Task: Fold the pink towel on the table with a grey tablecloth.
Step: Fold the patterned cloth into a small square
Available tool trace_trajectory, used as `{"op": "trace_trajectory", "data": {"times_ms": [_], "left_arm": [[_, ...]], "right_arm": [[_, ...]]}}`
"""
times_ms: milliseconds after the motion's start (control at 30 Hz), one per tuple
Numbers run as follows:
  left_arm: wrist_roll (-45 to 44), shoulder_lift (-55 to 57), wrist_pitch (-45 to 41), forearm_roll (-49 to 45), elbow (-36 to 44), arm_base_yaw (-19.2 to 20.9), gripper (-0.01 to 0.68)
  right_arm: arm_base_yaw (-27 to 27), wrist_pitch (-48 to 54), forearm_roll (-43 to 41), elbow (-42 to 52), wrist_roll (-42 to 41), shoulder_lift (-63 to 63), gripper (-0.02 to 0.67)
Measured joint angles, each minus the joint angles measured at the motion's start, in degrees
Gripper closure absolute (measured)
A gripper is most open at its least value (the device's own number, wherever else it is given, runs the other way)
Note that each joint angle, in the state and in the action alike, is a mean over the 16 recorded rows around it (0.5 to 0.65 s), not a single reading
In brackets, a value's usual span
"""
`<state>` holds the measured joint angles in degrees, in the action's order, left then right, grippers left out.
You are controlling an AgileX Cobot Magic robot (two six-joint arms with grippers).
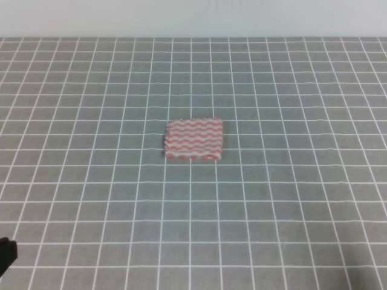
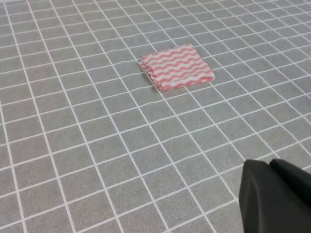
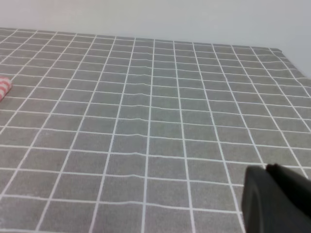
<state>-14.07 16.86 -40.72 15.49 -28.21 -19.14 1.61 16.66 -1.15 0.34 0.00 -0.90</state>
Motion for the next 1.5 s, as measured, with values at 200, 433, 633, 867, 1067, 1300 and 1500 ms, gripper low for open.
{"op": "trace_trajectory", "data": {"times_ms": [200, 433, 633, 867, 1067, 1300, 1500], "left_arm": [[2.56, -0.18, 1.96, -1.62, 0.37, 0.0, 0.673], [10.45, -3.46, 15.75, -7.63, 6.18, 0.78, 0.673], [16.77, -10.12, 29.98, -11.64, 15.72, 4.23, 0.673], [16.99, -16.84, 35.87, -12.43, 25.79, 9.85, 0.673], [14.73, -18.55, 30.04, -12.16, 29.01, 12.97, 0.673], [12.2, -18.47, 23.07, -12.94, 29.17, 13.33, 0.673], [12.0, -18.55, 21.26, -12.96, 29.25, 13.35, 0.673]], "right_arm": [[0.0, 0.0, 0.04, -0.09, 0.0, 0.0, 0.666], [0.0, 0.0, 0.04, -0.09, 0.0, 0.0, 0.666], [0.0, -0.01, 0.04, -0.09, 0.0, 0.0, 0.666], [0.0, -0.08, 0.04, -0.09, 0.0, -0.04, 0.666], [0.0, -0.15, 0.04, -0.09, 0.0, -0.04, 0.666], [0.0, -0.17, 0.04, -0.09, 0.0, 0.01, 0.666], [0.0, -0.17, 0.04, -0.09, 0.0, 0.01, 0.666]]}}
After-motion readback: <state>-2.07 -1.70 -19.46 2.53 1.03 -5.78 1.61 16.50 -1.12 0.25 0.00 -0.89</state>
